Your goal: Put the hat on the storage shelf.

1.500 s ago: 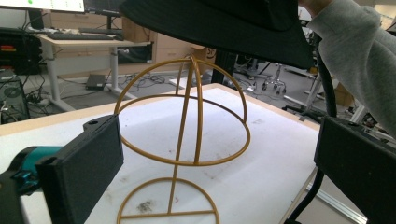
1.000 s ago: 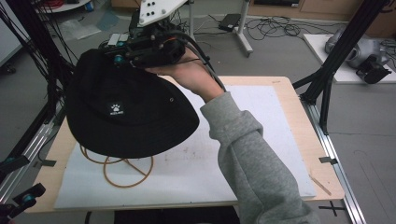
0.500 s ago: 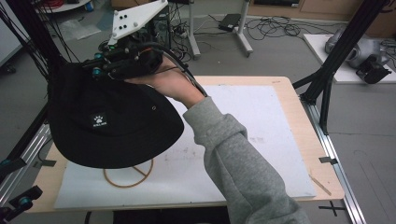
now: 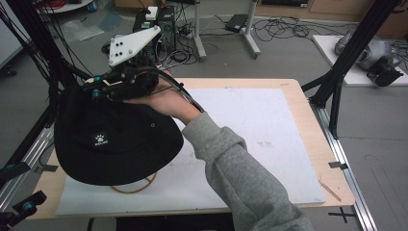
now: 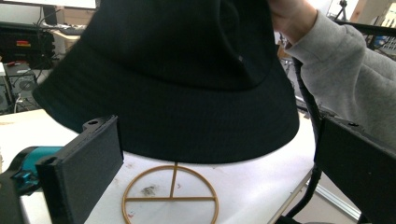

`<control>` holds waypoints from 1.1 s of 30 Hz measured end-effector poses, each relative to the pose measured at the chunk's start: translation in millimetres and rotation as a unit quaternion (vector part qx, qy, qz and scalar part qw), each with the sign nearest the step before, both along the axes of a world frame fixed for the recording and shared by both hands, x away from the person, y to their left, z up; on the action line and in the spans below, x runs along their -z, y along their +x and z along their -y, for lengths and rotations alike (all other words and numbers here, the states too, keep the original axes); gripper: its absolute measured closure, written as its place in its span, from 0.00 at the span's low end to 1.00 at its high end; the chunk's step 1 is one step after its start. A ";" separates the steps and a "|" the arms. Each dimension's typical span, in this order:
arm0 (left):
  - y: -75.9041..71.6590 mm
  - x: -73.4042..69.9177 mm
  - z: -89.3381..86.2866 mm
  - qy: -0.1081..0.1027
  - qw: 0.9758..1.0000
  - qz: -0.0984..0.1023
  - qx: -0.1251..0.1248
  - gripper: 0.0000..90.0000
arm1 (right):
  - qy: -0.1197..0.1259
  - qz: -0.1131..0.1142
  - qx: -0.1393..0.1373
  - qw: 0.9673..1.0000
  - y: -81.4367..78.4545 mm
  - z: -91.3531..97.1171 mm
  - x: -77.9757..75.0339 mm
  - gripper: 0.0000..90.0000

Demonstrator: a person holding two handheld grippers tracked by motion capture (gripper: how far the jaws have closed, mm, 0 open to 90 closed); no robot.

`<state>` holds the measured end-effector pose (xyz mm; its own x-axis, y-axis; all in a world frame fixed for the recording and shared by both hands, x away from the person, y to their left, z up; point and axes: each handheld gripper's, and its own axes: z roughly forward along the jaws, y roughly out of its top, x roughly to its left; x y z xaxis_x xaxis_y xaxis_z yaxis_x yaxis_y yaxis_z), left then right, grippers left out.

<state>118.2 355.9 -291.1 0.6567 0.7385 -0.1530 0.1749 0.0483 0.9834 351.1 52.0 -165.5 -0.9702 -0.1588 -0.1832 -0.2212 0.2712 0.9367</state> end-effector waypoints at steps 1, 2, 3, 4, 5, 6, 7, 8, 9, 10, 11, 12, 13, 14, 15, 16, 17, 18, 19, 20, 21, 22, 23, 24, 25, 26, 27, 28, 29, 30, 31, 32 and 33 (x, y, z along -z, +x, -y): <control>0.2 0.2 0.5 0.000 1.000 -0.001 0.000 0.02 | -0.003 -0.003 0.001 1.000 -0.6 -0.2 3.1 0.93; 0.3 0.4 0.9 0.000 1.000 -0.002 0.000 0.02 | -0.004 -0.004 0.000 1.000 -0.7 -0.3 5.8 0.93; 0.5 0.6 1.1 0.001 1.000 -0.002 0.000 0.02 | -0.004 -0.006 0.001 1.000 -0.9 -0.2 8.0 0.93; 0.5 0.6 1.2 0.001 1.000 -0.002 -0.001 0.02 | -0.006 -0.009 0.001 1.000 -1.1 -0.1 9.9 0.93; 0.2 0.5 1.5 0.000 1.000 -0.003 -0.001 0.02 | -0.007 -0.008 0.000 1.000 -1.8 -0.2 11.9 0.93; 0.1 0.4 1.2 0.001 1.000 -0.001 -0.001 0.02 | -0.008 -0.009 0.000 1.000 -2.2 -0.4 13.1 0.93; -0.1 0.2 0.9 0.001 1.000 0.000 -0.001 0.02 | -0.014 -0.012 0.000 1.000 -3.7 -1.0 15.6 0.93; -0.4 0.1 0.7 0.000 1.000 0.002 -0.001 0.02 | -0.023 -0.013 -0.001 1.000 -5.5 -2.7 21.3 0.93; -0.8 0.0 0.6 -0.001 1.000 0.004 -0.003 0.02 | -0.029 -0.011 -0.001 1.000 -6.1 -4.0 26.0 0.93; -0.9 -0.1 0.3 -0.001 1.000 0.004 -0.004 0.02 | -0.029 -0.011 -0.001 1.000 -6.1 -4.0 26.0 0.93; -1.1 -0.1 0.1 -0.001 1.000 0.005 -0.005 0.02 | -0.037 -0.010 0.000 0.999 -5.9 -5.4 31.0 0.93; -1.2 -0.1 -0.2 -0.001 1.000 0.005 -0.005 0.02 | -0.045 -0.012 0.002 0.999 -5.6 -6.9 36.0 0.93; -1.4 -0.1 -0.5 -0.001 1.000 0.004 -0.005 0.02 | -0.050 -0.013 0.004 0.999 -4.4 -8.0 40.0 0.92; -1.3 0.2 -0.6 -0.001 1.000 0.004 -0.005 0.02 | -0.046 -0.018 0.005 0.999 -3.1 -7.9 42.7 0.92; -1.2 0.3 -0.8 -0.001 1.000 0.003 -0.006 0.02 | -0.040 -0.024 0.004 0.999 -1.7 -7.1 44.3 0.92; -1.0 0.5 -1.0 0.000 1.000 0.002 -0.006 0.02 | -0.036 -0.028 0.006 0.999 -0.5 -6.4 45.2 0.92; -0.8 0.8 -1.1 -0.001 1.000 0.001 -0.006 0.02 | -0.036 -0.031 0.006 0.999 0.5 -5.6 45.5 0.92; -0.6 0.9 -1.1 -0.001 1.000 0.001 -0.006 0.02 | -0.034 -0.028 0.006 0.999 1.4 -5.0 45.4 0.91; -0.4 1.0 -1.0 0.000 1.000 0.000 -0.006 0.02 | -0.036 -0.029 0.007 0.999 1.1 -4.2 45.1 0.91; -0.3 1.0 -0.7 0.000 1.000 0.000 -0.006 0.02 | -0.035 -0.027 0.007 0.999 1.1 -3.8 44.9 0.91; -0.2 1.0 -0.6 0.001 1.000 0.000 -0.005 0.02 | -0.035 -0.028 0.007 0.999 0.8 -3.2 44.7 0.90; -0.1 1.0 -0.3 0.001 1.000 0.000 -0.005 0.02 | -0.035 -0.028 0.008 0.999 0.7 -3.0 44.5 0.89; -0.1 1.0 0.0 0.001 1.000 0.000 -0.005 0.02 | -0.033 -0.027 0.007 0.999 1.0 -3.1 44.5 0.88; -0.2 1.0 0.0 0.001 1.000 0.000 -0.005 0.02 | -0.031 -0.028 0.007 0.999 1.0 -3.0 44.4 0.86; -0.3 0.9 0.0 0.001 1.000 0.000 -0.005 0.02 | -0.029 -0.029 0.009 0.999 1.1 -2.7 44.3 0.86; -0.4 0.8 0.0 0.001 1.000 0.000 -0.007 0.02 | -0.028 -0.031 0.010 0.999 1.1 -2.8 44.5 0.86; -0.6 0.6 -0.3 0.002 1.000 0.000 -0.008 0.02 | -0.027 -0.033 0.012 0.999 1.1 -2.8 44.8 0.83; -0.9 0.5 -0.4 0.001 1.000 0.000 -0.009 0.02 | -0.026 -0.033 0.012 0.999 1.3 -2.9 44.8 0.82; -1.0 0.4 -0.6 0.001 1.000 0.001 -0.009 0.02 | -0.025 -0.035 0.013 0.999 1.6 -2.3 44.5 0.78; -1.1 0.3 -0.8 0.001 1.000 0.001 -0.009 0.02 | -0.019 -0.036 0.014 0.999 2.0 -2.0 44.2 0.73; -1.2 0.2 -0.9 0.001 1.000 0.001 -0.010 0.02 | -0.014 -0.039 0.016 0.999 2.5 -1.7 43.7 0.68; -1.3 0.2 -1.0 0.001 1.000 0.001 -0.010 0.02 | -0.007 -0.047 0.019 0.999 3.5 -0.9 43.0 0.63; -1.2 0.2 -1.1 0.001 1.000 0.001 -0.009 0.02 | 0.000 -0.055 0.021 0.998 4.9 -0.1 42.4 0.57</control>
